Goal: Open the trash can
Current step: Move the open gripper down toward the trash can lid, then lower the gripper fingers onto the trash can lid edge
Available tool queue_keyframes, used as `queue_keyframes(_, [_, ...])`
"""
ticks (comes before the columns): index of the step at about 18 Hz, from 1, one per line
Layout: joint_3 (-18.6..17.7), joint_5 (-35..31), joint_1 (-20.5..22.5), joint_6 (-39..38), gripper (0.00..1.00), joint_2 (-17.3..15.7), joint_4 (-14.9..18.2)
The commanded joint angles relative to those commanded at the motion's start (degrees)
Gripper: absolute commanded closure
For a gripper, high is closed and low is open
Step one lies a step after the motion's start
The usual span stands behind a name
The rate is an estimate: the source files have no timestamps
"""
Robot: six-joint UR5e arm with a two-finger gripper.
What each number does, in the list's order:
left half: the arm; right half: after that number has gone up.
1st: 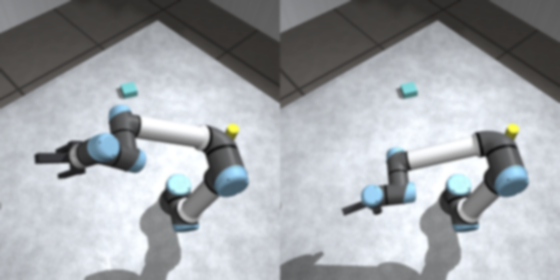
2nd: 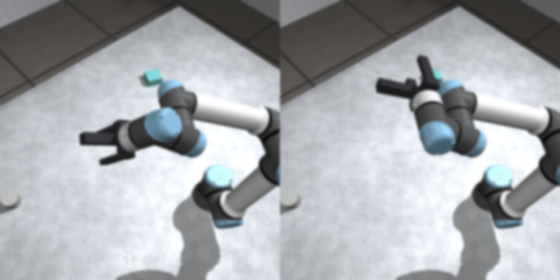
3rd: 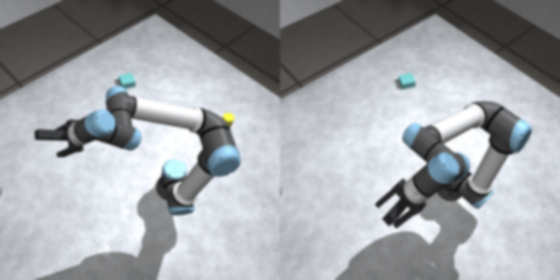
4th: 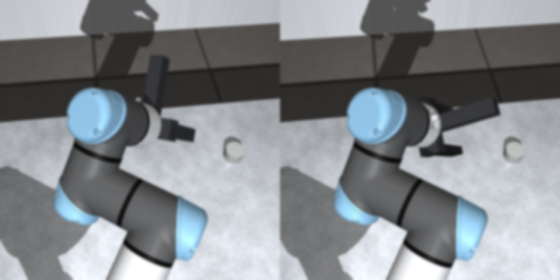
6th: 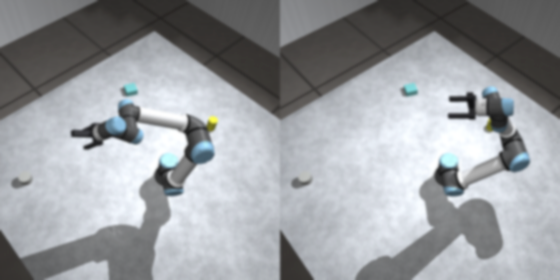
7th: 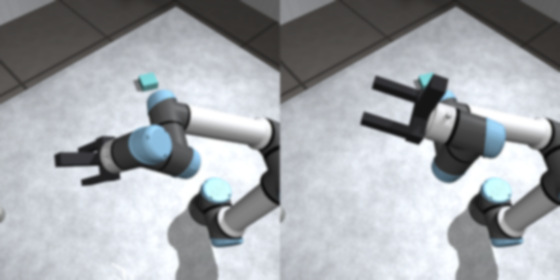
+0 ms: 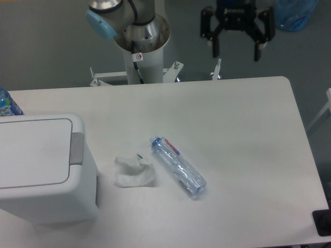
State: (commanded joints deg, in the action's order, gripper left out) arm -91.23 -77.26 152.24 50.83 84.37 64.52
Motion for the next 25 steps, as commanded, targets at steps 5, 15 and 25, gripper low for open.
queue_keyframes(5, [0.0,0.0,-7.0,-16.0,0.0,2.9,-4.7])
queue_keyframes(15, [0.0,-0.1,-16.4,-33.1,0.0,8.3,-11.5])
queue_keyframes(25, [1.1,-0.1,-20.8,-41.2,0.0,12.9,-16.4])
